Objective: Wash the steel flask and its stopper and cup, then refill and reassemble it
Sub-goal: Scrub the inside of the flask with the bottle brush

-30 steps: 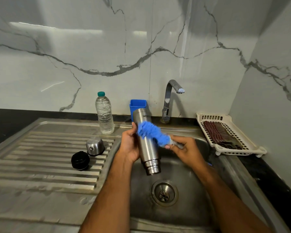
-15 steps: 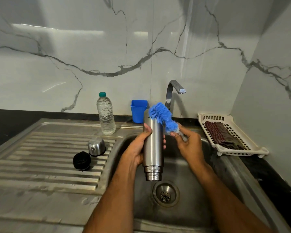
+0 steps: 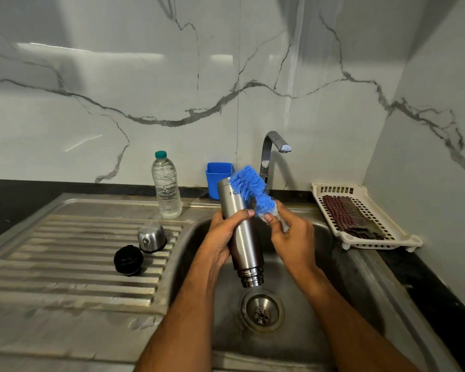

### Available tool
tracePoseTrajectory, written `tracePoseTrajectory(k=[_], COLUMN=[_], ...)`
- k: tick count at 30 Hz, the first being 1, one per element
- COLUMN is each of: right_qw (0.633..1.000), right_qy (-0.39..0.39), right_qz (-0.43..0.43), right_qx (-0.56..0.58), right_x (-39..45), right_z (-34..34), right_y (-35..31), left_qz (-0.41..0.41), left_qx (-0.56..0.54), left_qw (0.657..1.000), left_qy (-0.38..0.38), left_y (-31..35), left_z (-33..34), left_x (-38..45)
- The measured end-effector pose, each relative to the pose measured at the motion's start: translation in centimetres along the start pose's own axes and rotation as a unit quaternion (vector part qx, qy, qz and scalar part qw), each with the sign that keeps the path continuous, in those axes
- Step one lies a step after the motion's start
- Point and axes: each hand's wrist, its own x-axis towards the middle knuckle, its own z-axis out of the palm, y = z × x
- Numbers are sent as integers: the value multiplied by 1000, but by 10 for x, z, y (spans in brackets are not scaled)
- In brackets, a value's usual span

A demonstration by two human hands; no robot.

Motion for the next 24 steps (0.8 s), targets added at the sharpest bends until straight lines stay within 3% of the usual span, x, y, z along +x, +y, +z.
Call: tracePoseTrajectory(k=[6,13,19,24], right_qw=[999,992,981,977], right_qy=[-4,-60,-121,-127], right_qz=[36,17,-12,21], right_qx=[-10,-113,-151,-170], right_x=[7,15,14,20], right_z=[-10,-31,-41,-50], right_y=[-9,-29,-36,-29], left_qz=[74,123,137,127], left_qx=[108,314,343,362], left_qw=[990,939,923,917], left_qy=[54,64,108,109], left_y=[2,-8,-9,-8], left_z=[-11,-6,-15,-12], left_x=[4,11,16,13])
